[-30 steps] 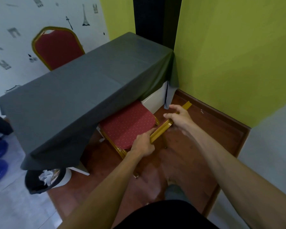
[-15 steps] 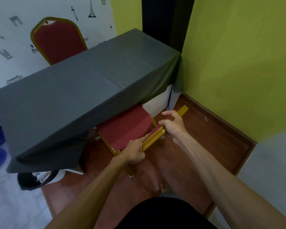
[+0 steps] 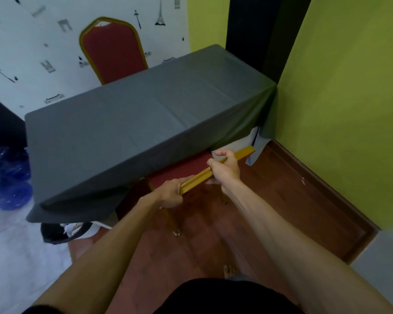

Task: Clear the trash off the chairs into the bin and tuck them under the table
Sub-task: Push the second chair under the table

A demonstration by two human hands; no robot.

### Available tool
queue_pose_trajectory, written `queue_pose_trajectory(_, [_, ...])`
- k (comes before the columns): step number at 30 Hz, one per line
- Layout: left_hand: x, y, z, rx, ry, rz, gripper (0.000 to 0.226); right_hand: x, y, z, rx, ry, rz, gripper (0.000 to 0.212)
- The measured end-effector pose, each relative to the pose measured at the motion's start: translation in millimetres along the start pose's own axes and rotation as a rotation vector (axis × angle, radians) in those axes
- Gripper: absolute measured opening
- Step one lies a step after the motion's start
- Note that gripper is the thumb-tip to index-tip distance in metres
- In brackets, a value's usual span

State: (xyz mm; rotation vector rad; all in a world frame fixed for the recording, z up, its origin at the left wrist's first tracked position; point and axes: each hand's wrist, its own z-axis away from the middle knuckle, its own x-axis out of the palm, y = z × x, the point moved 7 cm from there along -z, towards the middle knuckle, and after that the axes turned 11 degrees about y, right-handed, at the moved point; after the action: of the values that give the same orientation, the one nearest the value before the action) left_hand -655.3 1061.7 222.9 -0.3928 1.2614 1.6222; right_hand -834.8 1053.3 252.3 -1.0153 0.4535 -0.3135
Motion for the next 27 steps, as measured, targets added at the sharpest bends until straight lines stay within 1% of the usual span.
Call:
queue_pose_trajectory(3, [-8.3, -6.9, -6.1, -0.024, 0.002, 0.011, 0.090, 11.6, -4.6, -5.7, 0.000, -0.010, 0.002, 0.024])
queue_pose_trajectory(11, [-14.4, -9.6, -12.0, -0.046, 0.044, 0.046, 0.089, 18.5, -7.6, -10.6, -0.020, -0.040, -0.019, 0.027])
queue_pose_trajectory(16, [-12.9, -12.1, -10.9, -0.075, 0.141, 0.056, 0.084, 15.4, -6.9, -9.9, -0.037, -0.091, -0.030, 0.029])
queue_pose_trajectory(21, [-13.0, -10.8, -0.9, -0.108, 0.281, 0.035, 0.071, 12.7, -7.2, -5.5, -0.039, -0.125, 0.005, 0.031])
queue_pose_trajectory(22, [-13.2, -10.7, -1.6, -0.109, 0.282, 0.040, 0.069, 11.9, -8.5, -4.2, -0.037, -0.137, 0.027, 0.032])
queue_pose_trajectory(24, [-13.7, -7.0, -1.7, -0.126, 0.218, 0.047, 0.068, 11.4, -10.0, -4.9, -0.020, -0.193, 0.108, 0.036])
queue_pose_trajectory(27, [-29.8, 4.6, 3.3, -0.111, 0.054, -0.050, 0.071, 4.5, -23.4, -4.0, -0.019, -0.296, 0.392, 0.052])
